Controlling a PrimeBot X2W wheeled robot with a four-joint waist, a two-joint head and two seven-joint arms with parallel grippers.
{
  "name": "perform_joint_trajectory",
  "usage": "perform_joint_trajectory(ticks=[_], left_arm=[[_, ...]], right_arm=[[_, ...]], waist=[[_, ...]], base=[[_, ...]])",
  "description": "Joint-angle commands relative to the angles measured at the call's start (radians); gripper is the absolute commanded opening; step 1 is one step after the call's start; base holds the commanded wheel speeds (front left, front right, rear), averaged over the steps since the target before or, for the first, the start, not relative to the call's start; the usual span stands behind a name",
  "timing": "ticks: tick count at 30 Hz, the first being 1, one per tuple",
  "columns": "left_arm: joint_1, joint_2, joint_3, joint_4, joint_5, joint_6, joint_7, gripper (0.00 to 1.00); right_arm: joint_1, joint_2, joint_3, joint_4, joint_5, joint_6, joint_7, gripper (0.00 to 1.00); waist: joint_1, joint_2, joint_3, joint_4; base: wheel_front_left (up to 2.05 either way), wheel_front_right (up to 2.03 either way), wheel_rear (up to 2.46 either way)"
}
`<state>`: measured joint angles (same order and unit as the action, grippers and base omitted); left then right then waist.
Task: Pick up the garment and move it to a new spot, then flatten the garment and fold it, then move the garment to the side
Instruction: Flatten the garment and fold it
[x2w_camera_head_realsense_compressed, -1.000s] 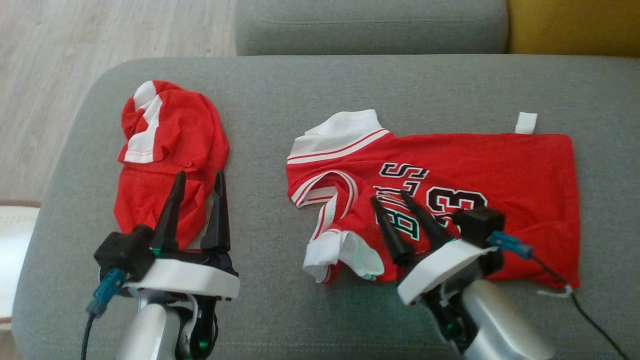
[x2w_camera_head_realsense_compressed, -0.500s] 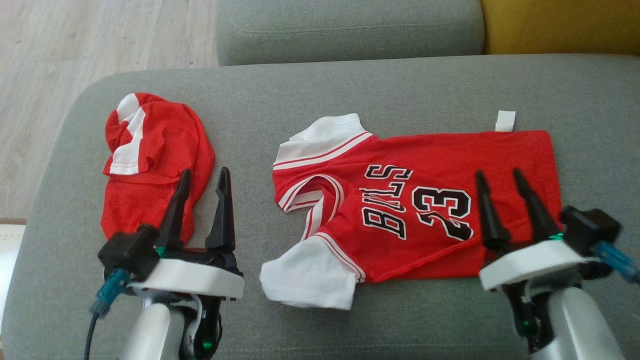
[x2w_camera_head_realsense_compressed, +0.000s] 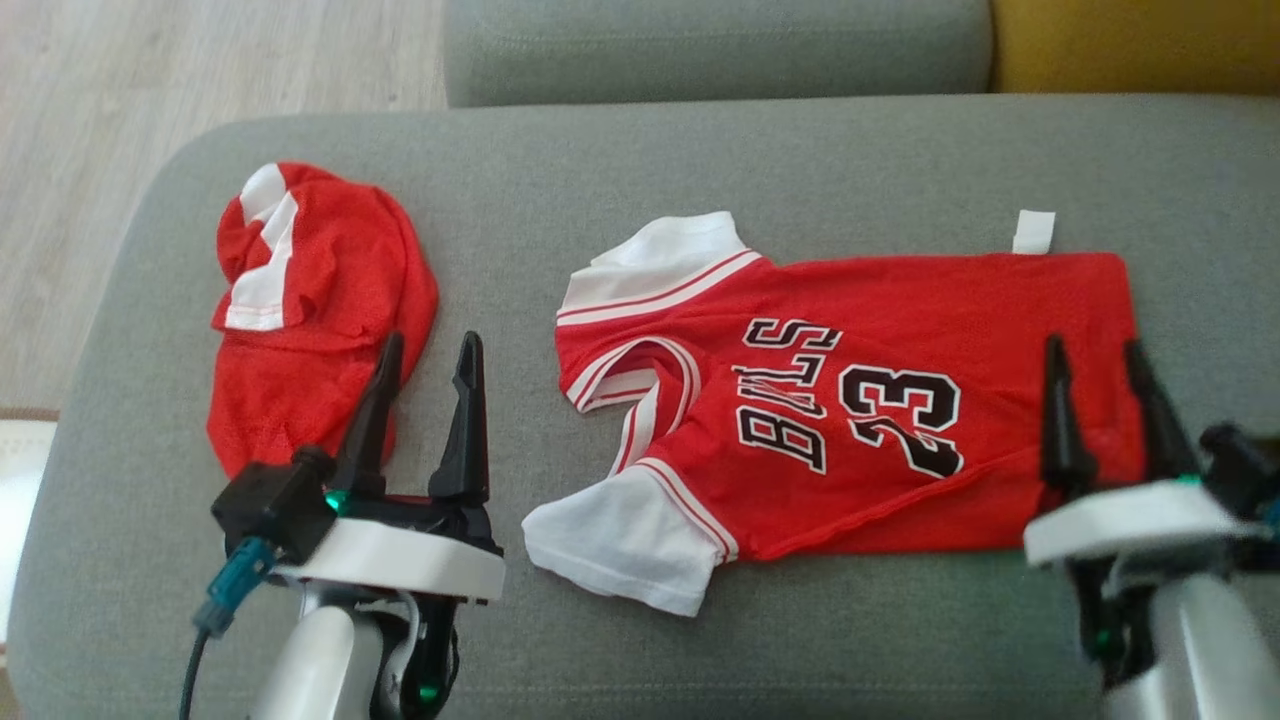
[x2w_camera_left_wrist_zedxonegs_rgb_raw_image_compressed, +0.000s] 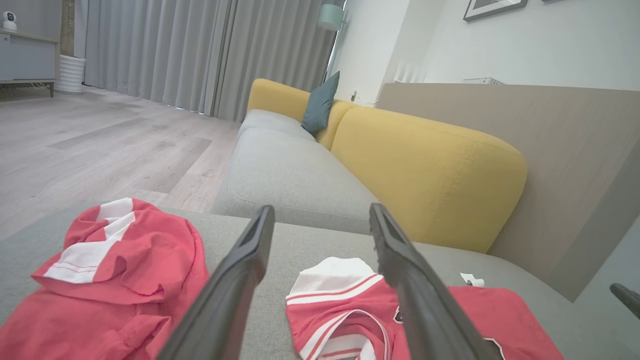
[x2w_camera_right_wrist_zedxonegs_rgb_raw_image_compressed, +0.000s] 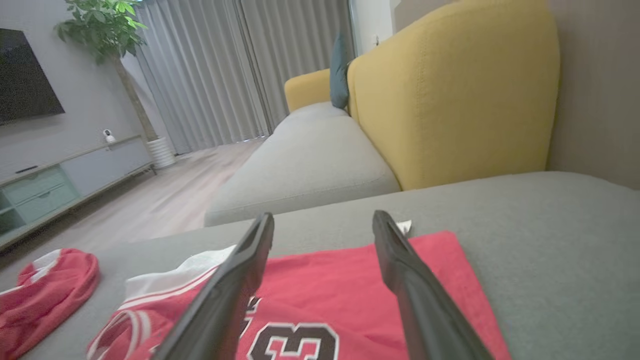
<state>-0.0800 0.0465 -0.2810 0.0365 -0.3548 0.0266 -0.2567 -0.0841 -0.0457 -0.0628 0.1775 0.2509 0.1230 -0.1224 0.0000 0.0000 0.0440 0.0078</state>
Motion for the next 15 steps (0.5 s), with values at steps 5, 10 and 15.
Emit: perform_joint_trajectory(ticks=[5, 10, 15], left_arm=[[-0.053, 0.004, 0.015, -0.032, 0.001, -0.007, -0.005, 1.0], [-0.083, 0.004, 0.01, -0.025, 0.009, -0.02, -0.005, 1.0], [-0.124, 0.004, 0.008, -0.021, 0.006, -0.032, -0.005, 1.0]], right_arm=[[-0.197, -0.004, -0.067, 0.049, -0.086, 0.008, 0.059, 1.0], [-0.383, -0.004, -0.223, 0.221, -0.21, 0.008, 0.15, 1.0], [-0.571, -0.004, -0.464, 0.419, -0.355, 0.008, 0.229, 1.0]], waist=[[0.0, 0.0, 0.058, 0.024], [0.0, 0.0, 0.131, 0.057], [0.0, 0.0, 0.206, 0.097]], base=[[0.0, 0.0, 0.0], [0.0, 0.0, 0.0], [0.0, 0.0, 0.0]])
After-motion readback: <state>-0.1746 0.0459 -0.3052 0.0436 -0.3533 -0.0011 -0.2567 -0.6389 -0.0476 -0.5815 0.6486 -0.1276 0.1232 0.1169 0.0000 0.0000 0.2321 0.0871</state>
